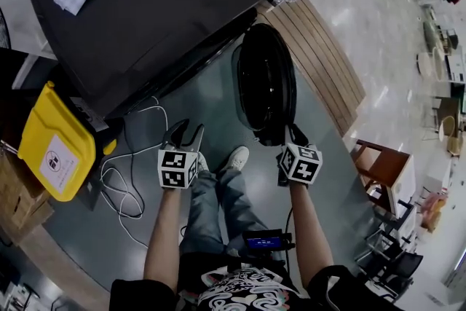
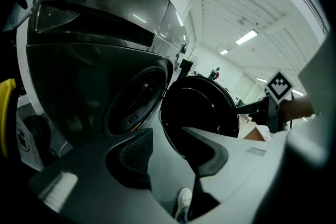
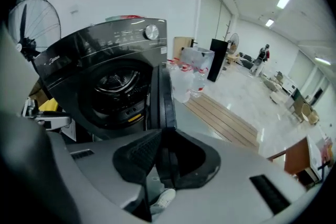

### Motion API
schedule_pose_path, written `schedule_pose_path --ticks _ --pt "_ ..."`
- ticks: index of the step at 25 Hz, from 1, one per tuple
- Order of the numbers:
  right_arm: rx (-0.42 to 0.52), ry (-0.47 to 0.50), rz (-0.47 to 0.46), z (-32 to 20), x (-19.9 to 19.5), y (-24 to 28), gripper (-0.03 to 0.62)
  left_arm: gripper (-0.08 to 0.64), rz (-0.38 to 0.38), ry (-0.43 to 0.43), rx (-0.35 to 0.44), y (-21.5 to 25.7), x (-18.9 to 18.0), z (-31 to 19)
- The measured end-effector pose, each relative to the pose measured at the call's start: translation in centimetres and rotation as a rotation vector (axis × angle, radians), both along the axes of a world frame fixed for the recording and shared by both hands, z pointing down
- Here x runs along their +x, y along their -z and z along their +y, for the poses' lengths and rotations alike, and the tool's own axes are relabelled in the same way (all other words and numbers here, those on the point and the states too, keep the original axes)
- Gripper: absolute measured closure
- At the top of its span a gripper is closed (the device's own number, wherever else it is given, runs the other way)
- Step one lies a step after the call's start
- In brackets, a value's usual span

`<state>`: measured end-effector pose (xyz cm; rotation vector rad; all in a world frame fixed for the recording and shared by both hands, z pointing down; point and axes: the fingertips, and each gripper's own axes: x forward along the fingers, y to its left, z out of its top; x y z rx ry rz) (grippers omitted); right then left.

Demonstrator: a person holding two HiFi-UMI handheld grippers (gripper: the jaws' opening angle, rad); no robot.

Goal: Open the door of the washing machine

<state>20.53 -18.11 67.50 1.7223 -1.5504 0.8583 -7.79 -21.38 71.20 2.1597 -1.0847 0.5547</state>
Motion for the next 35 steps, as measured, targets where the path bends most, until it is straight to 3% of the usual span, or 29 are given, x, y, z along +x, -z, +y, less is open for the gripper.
schedule_pose_path --ticks 3,7,13,16,21,27,30,35 --pt "-0.001 -0.089 0.046 -0.1 3.8 0.2 0.583 0.396 -0.028 -0.014 0.019 0.3 -0.2 -0.1" --pt "0.003 -0.147 0.069 -0.9 7.1 -0.2 0.591 0.397 -0.031 -0.005 0.007 0.1 -0.7 0.2" --pt "0.037 -0.134 0.067 -1.5 9.0 0.9 0.589 0.397 -0.028 0.019 0.029 1.1 -0.8 1.0" --pt "0.142 -0.076 0.018 -1.5 7.4 4.3 0.589 0.403 -0.005 0.066 0.069 3.9 -0.7 1.0" --pt "0.279 0.111 -0.126 2.1 0.7 10.8 0.589 0.49 0.005 0.147 0.2 12.3 -0.4 3.1" --pt "0.435 0.26 -0.273 12.4 -4.5 21.5 0.591 0.543 0.043 0.264 0.395 25.8 1.2 12.4" --pt "0.508 0.316 -0.299 17.1 -4.6 25.9 0.591 0.557 0.021 0.307 0.423 29.4 2.3 17.7" --pt "0.549 0.317 -0.337 22.1 -4.2 28.7 0.591 0.558 0.032 0.326 0.42 32.0 3.6 23.3"
